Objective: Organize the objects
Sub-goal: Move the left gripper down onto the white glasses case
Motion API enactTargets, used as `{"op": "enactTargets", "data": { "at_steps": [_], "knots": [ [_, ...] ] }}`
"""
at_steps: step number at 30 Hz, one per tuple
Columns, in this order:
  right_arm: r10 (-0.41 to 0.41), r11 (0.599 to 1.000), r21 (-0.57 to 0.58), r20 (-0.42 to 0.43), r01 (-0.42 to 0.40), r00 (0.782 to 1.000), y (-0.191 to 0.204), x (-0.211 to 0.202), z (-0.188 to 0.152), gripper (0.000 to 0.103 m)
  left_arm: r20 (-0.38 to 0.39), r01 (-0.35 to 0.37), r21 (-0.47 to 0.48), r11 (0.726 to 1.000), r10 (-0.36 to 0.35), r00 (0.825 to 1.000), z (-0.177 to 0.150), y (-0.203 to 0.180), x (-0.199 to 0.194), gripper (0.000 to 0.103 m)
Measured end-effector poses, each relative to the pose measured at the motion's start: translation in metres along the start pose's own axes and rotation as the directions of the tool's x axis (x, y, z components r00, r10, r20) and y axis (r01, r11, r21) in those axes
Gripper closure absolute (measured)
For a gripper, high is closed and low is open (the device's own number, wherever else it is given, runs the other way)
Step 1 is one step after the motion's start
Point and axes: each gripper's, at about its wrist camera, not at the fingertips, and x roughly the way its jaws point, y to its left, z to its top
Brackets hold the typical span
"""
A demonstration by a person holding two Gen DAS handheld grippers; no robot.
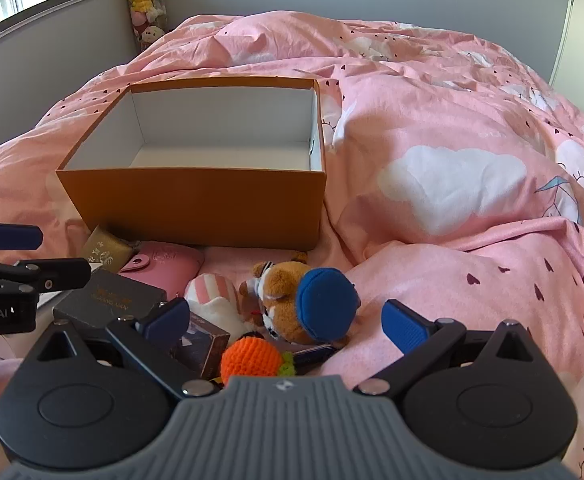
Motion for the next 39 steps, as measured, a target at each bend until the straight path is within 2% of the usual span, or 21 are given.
{"op": "enactTargets", "data": {
  "at_steps": [10,14,21,23,26,28,30,32,35,39],
  "knots": [
    [0.003,1.000,-0.004,-0.016,-0.003,1.000,0.000,0.003,-0.001,0.001,-0.008,0.002,0.004,1.000,-0.002,1.000,0.000,0.000,0.001,0.024],
    [0.024,1.000,0.000,-0.032,-0.024,0.999,0.000,0.005,-0.001,0.001,-0.030,0.024,0.001,1.000,-0.024,0.999,0.000,0.004,0.004,0.024],
    [0.079,0.996,-0.037,-0.047,-0.081,0.996,0.005,0.009,0.003,0.002,-0.099,0.054,-0.053,0.997,-0.059,0.993,0.005,0.034,0.007,0.042],
    [0.096,0.994,-0.055,-0.049,-0.098,0.994,0.007,0.010,0.008,0.007,-0.127,0.043,-0.078,0.996,-0.053,0.991,0.006,0.045,0.009,0.044],
    [0.131,0.987,-0.080,-0.069,-0.137,0.989,0.012,0.016,0.018,0.022,-0.180,0.042,-0.135,0.990,-0.066,0.981,0.008,0.063,0.013,0.044],
    [0.171,0.980,-0.087,-0.092,-0.179,0.981,0.017,0.022,0.025,0.030,-0.205,0.035,-0.173,0.984,-0.071,0.976,0.008,0.072,0.016,0.039],
    [0.206,0.972,-0.092,-0.113,-0.217,0.972,0.023,0.028,0.033,0.034,-0.244,0.023,-0.198,0.980,-0.072,0.967,0.010,0.079,0.023,0.033],
    [0.235,0.963,-0.105,-0.134,-0.249,0.963,0.031,0.035,0.040,0.039,-0.288,0.035,-0.221,0.975,-0.100,0.952,0.011,0.084,0.033,0.032],
    [0.269,0.949,-0.122,-0.161,-0.290,0.949,0.042,0.046,0.049,0.040,-0.385,0.050,-0.273,0.961,-0.157,0.910,0.010,0.092,0.052,0.030],
    [0.319,0.930,-0.119,-0.211,-0.348,0.924,0.050,0.061,0.058,0.040,-0.477,0.037,-0.287,0.957,-0.176,0.861,0.014,0.098,0.065,0.024]
  ]
}}
